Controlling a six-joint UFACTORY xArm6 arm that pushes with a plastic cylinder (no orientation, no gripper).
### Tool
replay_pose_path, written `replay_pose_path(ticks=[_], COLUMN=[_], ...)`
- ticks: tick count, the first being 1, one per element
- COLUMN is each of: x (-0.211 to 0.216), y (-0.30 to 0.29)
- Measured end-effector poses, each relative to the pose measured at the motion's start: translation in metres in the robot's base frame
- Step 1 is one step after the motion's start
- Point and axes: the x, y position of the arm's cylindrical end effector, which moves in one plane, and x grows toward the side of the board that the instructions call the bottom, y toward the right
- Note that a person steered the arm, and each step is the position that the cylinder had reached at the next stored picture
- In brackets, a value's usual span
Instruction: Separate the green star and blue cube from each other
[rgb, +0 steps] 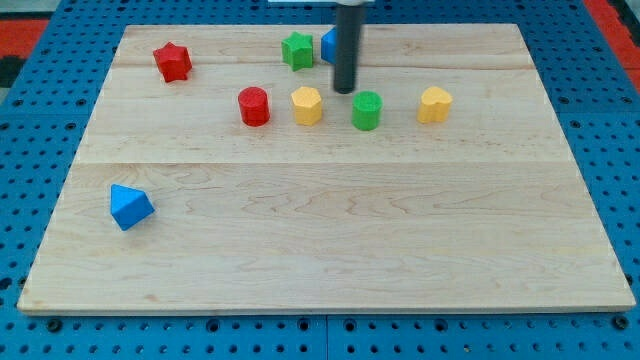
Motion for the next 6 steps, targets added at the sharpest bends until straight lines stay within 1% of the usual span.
replay_pose_path(ticks=[2,3,4,5,6], x=[-0.041,-0.072,-0.081,-0.1,-0.09], y=[-0.008,-0.009,-0.038,-0.025,0.01])
